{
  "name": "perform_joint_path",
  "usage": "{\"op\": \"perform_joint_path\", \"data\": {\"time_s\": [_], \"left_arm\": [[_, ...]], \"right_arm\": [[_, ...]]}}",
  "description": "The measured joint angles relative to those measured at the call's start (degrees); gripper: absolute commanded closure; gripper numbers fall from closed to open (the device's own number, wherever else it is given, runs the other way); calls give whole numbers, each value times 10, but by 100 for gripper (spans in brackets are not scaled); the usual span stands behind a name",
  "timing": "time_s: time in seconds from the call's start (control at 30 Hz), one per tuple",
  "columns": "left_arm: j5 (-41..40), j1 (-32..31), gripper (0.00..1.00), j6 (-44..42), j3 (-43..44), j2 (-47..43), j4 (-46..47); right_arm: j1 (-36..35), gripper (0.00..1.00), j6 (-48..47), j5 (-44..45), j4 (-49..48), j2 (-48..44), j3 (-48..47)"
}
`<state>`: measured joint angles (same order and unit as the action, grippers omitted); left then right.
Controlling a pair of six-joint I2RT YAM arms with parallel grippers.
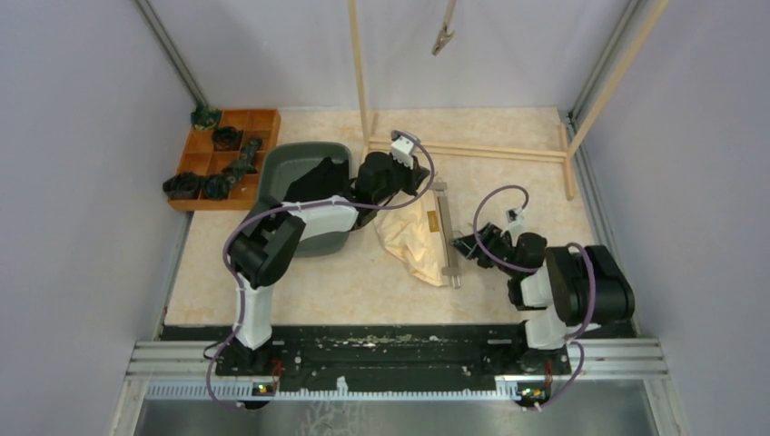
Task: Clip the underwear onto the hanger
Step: Pick up the hanger at the center of the board.
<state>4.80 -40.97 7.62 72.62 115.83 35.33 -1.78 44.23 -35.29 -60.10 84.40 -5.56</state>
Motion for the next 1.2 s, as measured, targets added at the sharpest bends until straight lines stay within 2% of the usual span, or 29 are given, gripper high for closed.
{"op": "perform_joint_path", "data": {"time_s": [0.37, 0.5, 0.57, 0.67, 0.77, 0.9, 0.93, 1.03, 1.17, 1.2], "left_arm": [[6, 3, 100, 0, 7, 1, -4], [7, 3, 100, 0, 10, 6, -5], [8, 4, 100, 0, 14, 9, -7], [10, 7, 100, 0, 20, 14, -7], [13, 8, 98, 1, 26, 18, -13], [14, 9, 86, 1, 28, 22, -16], [14, 9, 79, 1, 28, 23, -17], [13, 12, 45, 3, 33, 23, -23], [5, 19, 27, 6, 41, 23, -25], [2, 21, 27, 9, 41, 23, -27]], "right_arm": [[0, 46, 82, -51, -273, 236, 1], [-10, 50, 96, -64, -284, 255, -10], [-16, 57, 95, -64, -283, 255, -9], [-19, 73, 95, -64, -282, 261, -9], [-19, 76, 95, -68, -282, 271, -9], [-20, 87, 94, -68, -282, 271, -9], [-20, 89, 94, -68, -282, 271, -8], [-20, 96, 94, -60, -280, 266, -5], [-20, 99, 94, -54, -277, 238, 7], [-20, 99, 94, -54, -277, 227, 7]]}}
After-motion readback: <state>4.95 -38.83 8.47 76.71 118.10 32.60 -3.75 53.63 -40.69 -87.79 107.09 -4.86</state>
